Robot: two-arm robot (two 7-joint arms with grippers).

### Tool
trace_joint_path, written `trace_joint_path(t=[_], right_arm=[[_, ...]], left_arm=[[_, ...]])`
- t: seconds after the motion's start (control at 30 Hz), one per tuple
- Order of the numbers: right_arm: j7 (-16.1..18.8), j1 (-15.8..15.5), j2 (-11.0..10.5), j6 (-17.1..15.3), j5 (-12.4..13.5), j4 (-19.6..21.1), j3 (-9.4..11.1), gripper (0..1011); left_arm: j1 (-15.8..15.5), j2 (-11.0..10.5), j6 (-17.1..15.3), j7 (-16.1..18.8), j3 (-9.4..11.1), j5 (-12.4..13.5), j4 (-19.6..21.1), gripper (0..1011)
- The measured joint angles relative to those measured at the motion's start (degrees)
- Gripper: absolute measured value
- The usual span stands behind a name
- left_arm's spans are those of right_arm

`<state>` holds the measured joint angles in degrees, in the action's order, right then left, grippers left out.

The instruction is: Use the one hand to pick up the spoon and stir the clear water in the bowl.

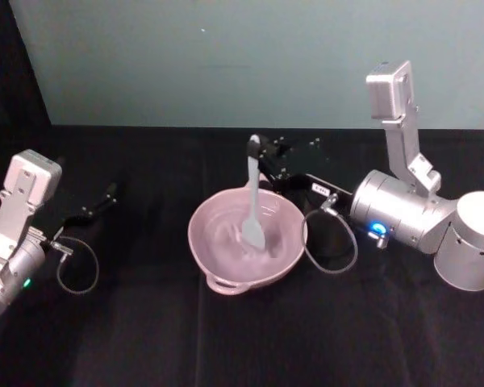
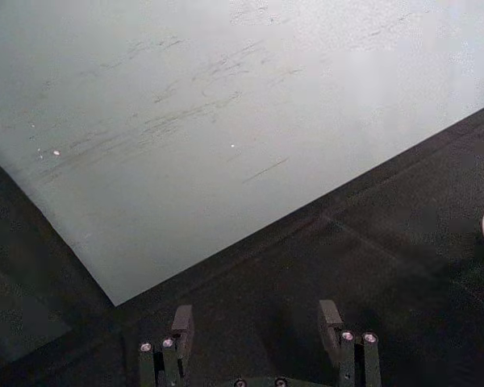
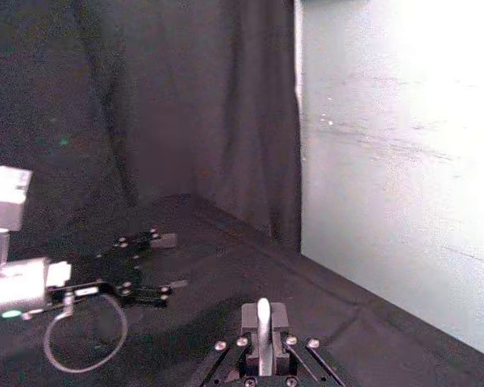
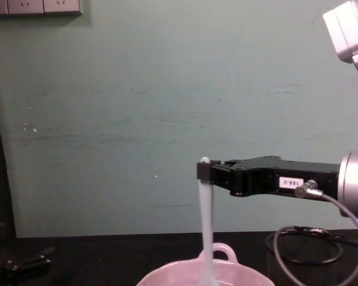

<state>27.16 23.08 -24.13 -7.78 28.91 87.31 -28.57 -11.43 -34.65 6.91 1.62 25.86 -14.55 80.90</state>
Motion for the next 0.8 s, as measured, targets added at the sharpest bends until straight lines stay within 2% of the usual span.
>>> trace_joint_path(t=[0.2,0.37,0.6,0.8], right_arm=[[0.03,-0.56,0.22,-0.49,-0.64,1.63,-1.35,97],[0.72,0.27,1.25,-0.71,-1.24,1.56,-2.84,98],[2.11,4.40,4.46,-0.36,-1.96,-3.12,-4.71,97],[2.33,6.95,6.01,0.33,-2.52,-6.95,-5.04,97]], left_arm=[[0.00,0.00,0.00,0.00,0.00,0.00,0.00,1011],[0.00,0.00,0.00,0.00,0.00,0.00,0.00,1011],[0.00,0.00,0.00,0.00,0.00,0.00,0.00,1011],[0.00,0.00,0.00,0.00,0.00,0.00,0.00,1011]])
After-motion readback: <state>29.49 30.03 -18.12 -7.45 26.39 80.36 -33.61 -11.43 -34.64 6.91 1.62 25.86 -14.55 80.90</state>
